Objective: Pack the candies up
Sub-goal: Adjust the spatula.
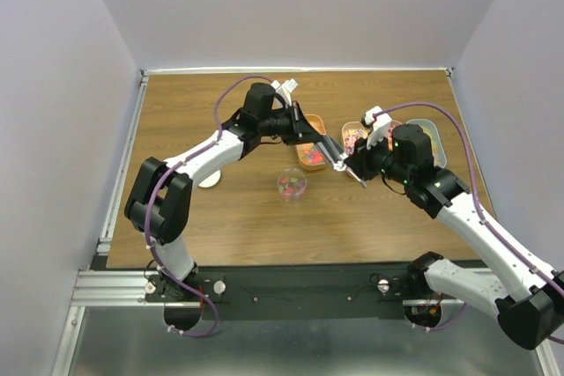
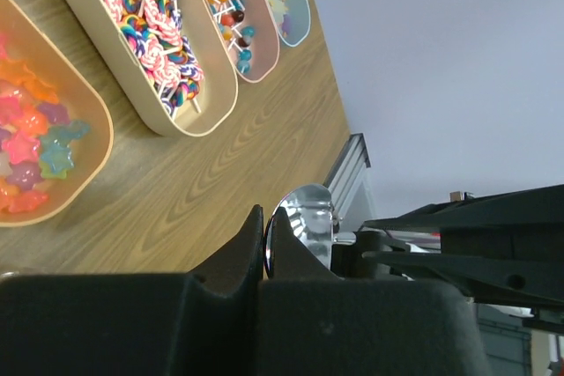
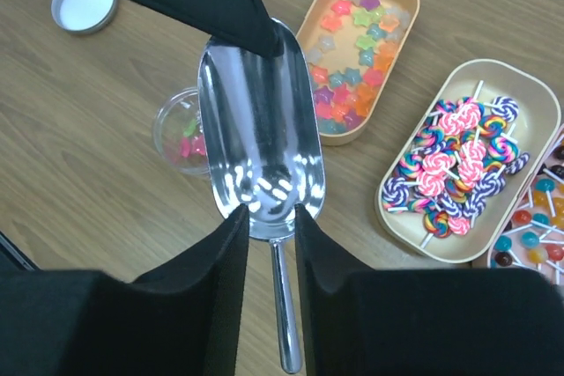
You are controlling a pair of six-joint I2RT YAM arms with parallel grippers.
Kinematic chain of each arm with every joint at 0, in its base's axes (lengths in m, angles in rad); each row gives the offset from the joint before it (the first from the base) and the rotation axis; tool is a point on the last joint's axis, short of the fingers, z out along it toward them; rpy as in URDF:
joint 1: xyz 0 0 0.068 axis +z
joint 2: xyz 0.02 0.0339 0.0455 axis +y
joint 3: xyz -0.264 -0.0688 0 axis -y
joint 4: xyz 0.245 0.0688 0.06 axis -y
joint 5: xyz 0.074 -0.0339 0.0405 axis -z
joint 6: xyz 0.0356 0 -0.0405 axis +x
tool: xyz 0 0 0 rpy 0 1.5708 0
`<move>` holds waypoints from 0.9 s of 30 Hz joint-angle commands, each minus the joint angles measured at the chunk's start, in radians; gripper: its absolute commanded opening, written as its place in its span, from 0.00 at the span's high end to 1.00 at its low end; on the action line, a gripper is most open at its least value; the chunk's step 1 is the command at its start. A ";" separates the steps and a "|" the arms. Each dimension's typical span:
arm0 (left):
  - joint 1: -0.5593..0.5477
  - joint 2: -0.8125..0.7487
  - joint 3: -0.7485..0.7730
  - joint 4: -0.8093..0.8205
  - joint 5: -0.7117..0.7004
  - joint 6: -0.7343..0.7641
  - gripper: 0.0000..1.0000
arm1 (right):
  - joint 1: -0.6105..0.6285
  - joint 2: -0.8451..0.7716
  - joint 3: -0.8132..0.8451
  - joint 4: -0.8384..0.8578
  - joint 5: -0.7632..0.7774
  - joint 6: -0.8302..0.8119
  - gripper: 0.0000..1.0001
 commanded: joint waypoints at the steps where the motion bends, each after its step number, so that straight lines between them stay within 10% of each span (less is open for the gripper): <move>1: 0.015 -0.017 -0.033 0.094 0.038 -0.091 1.00 | -0.003 -0.003 -0.001 0.042 -0.018 -0.005 0.63; 15: 0.064 -0.051 -0.121 0.219 0.084 -0.226 1.00 | -0.003 0.018 -0.066 0.036 -0.043 -0.019 0.53; 27: 0.072 -0.060 -0.142 0.237 0.108 -0.242 1.00 | -0.003 0.044 -0.050 0.039 -0.046 -0.047 0.79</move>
